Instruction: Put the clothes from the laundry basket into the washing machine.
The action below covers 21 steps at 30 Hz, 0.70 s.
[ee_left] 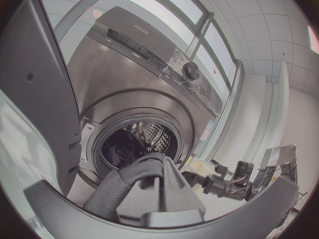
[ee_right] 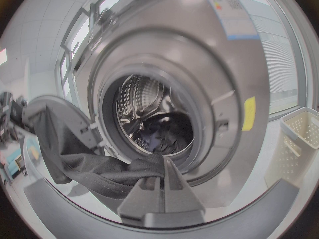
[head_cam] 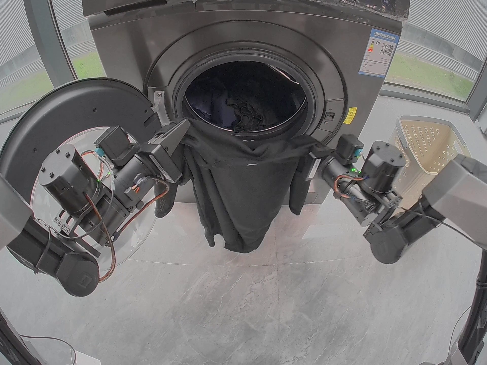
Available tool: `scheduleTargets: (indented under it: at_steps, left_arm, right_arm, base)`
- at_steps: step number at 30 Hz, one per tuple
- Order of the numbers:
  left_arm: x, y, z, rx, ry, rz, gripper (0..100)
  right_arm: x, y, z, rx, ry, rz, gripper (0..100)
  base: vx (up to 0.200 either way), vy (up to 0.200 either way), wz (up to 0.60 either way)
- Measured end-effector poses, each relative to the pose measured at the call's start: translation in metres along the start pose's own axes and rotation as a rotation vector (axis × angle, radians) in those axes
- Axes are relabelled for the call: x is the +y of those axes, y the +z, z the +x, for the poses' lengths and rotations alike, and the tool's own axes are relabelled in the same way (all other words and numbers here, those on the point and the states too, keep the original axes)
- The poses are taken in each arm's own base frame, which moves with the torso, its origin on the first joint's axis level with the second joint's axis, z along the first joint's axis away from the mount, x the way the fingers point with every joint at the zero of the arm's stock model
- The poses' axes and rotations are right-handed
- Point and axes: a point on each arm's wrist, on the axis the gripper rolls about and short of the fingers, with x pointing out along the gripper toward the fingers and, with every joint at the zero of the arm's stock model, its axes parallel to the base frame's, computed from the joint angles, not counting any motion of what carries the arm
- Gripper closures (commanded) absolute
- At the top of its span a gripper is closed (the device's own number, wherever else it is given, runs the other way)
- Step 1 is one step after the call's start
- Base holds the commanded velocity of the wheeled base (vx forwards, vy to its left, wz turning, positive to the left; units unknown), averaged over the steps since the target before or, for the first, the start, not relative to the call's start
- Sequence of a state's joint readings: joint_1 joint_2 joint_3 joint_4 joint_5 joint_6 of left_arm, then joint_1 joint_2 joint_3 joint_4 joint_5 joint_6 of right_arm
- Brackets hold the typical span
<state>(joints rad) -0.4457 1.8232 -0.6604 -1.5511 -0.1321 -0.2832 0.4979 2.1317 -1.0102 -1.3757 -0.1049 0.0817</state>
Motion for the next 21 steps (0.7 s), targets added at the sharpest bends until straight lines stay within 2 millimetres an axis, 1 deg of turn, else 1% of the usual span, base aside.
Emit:
scheduleTargets:
  at_steps: [6, 10, 14, 21]
  left_arm:
    - [-0.003, 0.006, -0.01, 0.0, 0.001, 0.001, 100]
    - [-0.004, 0.01, -0.013, -0.004, 0.0, 0.002, 100]
    - [-0.007, 0.014, -0.015, -0.013, -0.006, 0.004, 100]
    - [-0.01, 0.018, -0.018, -0.024, -0.015, 0.005, 100]
  right_arm:
    - [-0.001, 0.04, -0.027, -0.054, -0.05, 0.074, 100]
    - [-0.001, 0.062, -0.038, -0.1, -0.064, 0.098, 100]
    - [-0.001, 0.076, -0.044, -0.132, -0.062, 0.104, 100]
    - [0.001, 0.08, -0.045, -0.143, -0.058, 0.113, 100]
  base:
    - [0.0, 0.0, 0.0]
    - [0.0, 0.0, 0.0]
    - [0.0, 0.0, 0.0]
    - [0.0, 0.0, 0.0]
